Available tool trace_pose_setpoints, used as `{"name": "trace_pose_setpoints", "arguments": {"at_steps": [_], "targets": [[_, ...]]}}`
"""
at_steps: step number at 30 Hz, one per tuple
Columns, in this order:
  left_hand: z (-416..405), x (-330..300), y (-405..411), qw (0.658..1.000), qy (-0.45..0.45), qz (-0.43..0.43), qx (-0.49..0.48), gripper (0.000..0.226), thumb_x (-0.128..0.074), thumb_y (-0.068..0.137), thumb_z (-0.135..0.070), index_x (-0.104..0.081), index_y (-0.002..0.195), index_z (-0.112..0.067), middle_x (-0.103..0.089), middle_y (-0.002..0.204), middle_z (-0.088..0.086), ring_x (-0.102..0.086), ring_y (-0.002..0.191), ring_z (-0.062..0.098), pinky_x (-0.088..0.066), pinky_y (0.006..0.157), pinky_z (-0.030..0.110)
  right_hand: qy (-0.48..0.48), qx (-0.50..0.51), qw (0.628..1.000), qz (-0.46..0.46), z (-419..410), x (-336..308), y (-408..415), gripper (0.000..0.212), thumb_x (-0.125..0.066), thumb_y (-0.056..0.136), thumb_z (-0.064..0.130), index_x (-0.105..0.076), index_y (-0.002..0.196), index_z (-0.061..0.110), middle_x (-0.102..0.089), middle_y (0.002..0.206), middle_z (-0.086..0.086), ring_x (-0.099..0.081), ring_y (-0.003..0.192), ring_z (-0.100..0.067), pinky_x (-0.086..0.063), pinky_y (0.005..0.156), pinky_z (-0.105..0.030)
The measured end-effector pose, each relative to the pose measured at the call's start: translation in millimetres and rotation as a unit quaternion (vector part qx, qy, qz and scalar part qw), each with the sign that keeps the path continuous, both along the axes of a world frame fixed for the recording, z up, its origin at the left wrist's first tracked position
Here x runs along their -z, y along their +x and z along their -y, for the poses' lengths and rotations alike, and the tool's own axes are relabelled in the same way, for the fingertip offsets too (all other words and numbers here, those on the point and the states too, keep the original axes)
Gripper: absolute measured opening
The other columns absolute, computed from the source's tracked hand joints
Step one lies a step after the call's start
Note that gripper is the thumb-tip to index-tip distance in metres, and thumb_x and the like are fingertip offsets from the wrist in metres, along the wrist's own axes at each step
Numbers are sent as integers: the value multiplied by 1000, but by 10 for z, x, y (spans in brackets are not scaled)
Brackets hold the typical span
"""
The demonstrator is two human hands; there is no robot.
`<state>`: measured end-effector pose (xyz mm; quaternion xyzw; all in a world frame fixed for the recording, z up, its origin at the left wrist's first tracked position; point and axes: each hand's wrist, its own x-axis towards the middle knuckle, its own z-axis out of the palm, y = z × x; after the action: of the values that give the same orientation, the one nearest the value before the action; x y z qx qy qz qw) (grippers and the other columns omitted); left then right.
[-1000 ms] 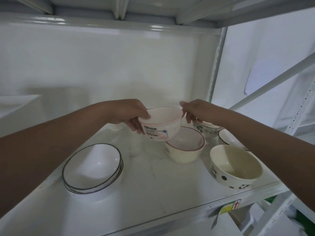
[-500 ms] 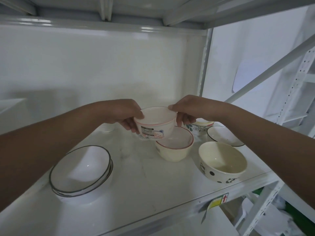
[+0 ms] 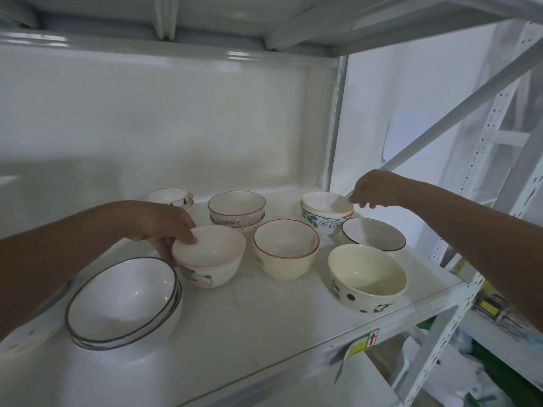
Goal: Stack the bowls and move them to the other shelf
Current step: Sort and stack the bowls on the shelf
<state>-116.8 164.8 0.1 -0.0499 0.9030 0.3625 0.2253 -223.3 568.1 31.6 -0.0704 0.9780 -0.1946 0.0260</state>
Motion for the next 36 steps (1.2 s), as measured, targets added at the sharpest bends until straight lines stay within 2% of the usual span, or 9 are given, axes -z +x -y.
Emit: {"name": "trace_pose_setpoints", "arguments": {"at_steps": [4, 9, 13, 16, 19, 23, 31, 33, 36], "targets": [[25, 90, -9, 1000, -7, 0, -6, 14, -55, 95, -4, -64, 101, 3, -72, 75, 17, -71, 61, 25, -57, 51, 29, 30, 56, 998, 3, -166, 123, -41, 25, -66, 93, 26, -66, 84, 3, -62, 75, -11, -53, 68, -26, -37, 49, -22], [58, 107, 0, 1000, -3, 13, 1, 20, -56, 95, -8, -63, 110, 3, -72, 92, 24, -71, 77, 31, -60, 63, 34, -115, 75, 989, 52, -161, 207, -42, 31, -57, 102, 36, -61, 101, 5, -62, 85, -8, -53, 71, -22, -30, 57, -28], [56, 118, 18, 999, 4, 31, 2, 26, -58, 96, -18, -62, 115, 0, -73, 92, 21, -72, 75, 28, -60, 67, 35, -103, 84, 986, 99, -32, 232, -87, 42, -48, 104, 43, -60, 116, 5, -70, 104, -12, -63, 94, -27, -38, 83, -37], [65, 120, 51, 998, 25, 32, -38, 30, -58, 95, -26, -62, 110, -1, -73, 90, 24, -71, 73, 33, -59, 73, 42, -75, 78, 986, 126, 74, 271, -159, 39, -50, 103, 43, -61, 118, 8, -71, 105, -11, -62, 96, -28, -42, 90, -39], [74, 72, 85, 998, -5, 2, -61, 29, -57, 95, -30, -64, 102, -3, -73, 83, 18, -69, 72, 30, -58, 69, 38, -67, 70, 984, 151, 103, 321, -303, 32, -56, 97, 39, -67, 113, 14, -67, 82, -4, -60, 83, -27, -44, 84, -36], [111, -30, 74, 990, -94, -27, -103, 24, -60, 91, -32, -66, 104, -11, -77, 83, 5, -73, 80, 22, -53, 69, 27, -80, 87, 972, 205, 46, 440, -520, 17, -56, 93, 23, -63, 81, 13, -57, 66, -5, -50, 60, -22, -42, 71, -33], [26, -152, -6, 982, -92, -74, -145, 31, -63, 87, -36, -63, 103, -10, -77, 86, 7, -68, 77, 22, -47, 68, 27, -89, 50, 966, 239, -48, 442, -637, 35, -48, 102, 16, -57, 69, 9, -49, 44, -2, -39, 37, -15, -38, 53, -27], [-47, -164, -13, 982, -104, -73, -141, 44, -61, 69, -44, -64, 99, -12, -77, 82, 5, -68, 75, 20, -47, 68, 27, -100, 32, 954, 279, -84, 394, -620, 35, -55, 102, 36, -67, 85, 7, -65, 57, -6, -57, 45, -20, -49, 66, -31], [-128, -148, -23, 982, -112, -62, -141, 45, -62, 67, -44, -65, 99, -14, -74, 78, 2, -66, 73, 19, -49, 67, 27, -85, -2, 941, 327, -188, 332, -622, 65, -56, 92, 67, -71, 113, 8, -77, 97, -14, -72, 88, -30, -54, 95, -45]]}}
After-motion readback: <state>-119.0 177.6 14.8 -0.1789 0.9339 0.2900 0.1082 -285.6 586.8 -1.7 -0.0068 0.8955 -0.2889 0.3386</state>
